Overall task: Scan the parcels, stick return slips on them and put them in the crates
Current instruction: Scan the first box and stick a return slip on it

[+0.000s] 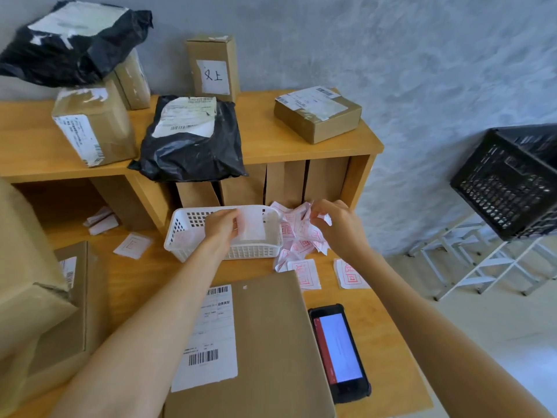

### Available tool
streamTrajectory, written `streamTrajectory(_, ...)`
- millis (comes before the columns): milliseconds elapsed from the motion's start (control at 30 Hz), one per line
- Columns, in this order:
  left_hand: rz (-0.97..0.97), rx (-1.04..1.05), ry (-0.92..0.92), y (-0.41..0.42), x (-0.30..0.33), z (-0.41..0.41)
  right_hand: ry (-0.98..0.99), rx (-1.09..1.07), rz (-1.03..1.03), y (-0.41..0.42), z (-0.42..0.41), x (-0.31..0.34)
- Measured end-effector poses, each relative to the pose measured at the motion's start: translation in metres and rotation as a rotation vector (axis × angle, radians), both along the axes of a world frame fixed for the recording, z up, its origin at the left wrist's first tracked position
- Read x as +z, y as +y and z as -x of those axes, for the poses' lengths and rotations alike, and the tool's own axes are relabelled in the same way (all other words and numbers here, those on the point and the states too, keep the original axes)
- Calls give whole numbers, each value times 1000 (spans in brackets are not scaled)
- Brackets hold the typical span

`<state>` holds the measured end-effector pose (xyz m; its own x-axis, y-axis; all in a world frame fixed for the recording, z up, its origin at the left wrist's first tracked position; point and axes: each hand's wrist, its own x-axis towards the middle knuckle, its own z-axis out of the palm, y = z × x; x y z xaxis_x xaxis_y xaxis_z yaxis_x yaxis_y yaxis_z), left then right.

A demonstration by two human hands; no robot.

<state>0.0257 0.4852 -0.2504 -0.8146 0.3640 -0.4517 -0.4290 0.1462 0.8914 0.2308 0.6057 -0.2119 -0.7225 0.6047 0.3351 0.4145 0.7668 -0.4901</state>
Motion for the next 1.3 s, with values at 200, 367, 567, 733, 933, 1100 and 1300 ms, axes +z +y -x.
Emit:
streamTrajectory(200, 343, -98, 278, -13, -23, 17, -32, -23, 70, 15, 5, -18)
streamTrajectory(367, 662, -248, 633, -14, -19, 9, -39, -13, 99, 18, 12, -22)
streamTrajectory(567, 185, -492, 629, 9, 11, -30, -58, 41, 140, 15, 21, -24)
streamTrajectory(733, 136, -714, 460, 21, 10, -62, -136, 113, 198, 10, 27, -23)
streamTrajectory(933, 106, -618, 401, 6, -1, -56, -151, 144, 352, 10, 26, -23)
streamTrajectory(1100, 45, -582, 334, -10, -1, -47, -380, 200, 379, 15, 23, -41)
streamTrajectory(1300, 60, -537, 321, -22, -3, -47, -497, 203, 337, 9, 29, -54)
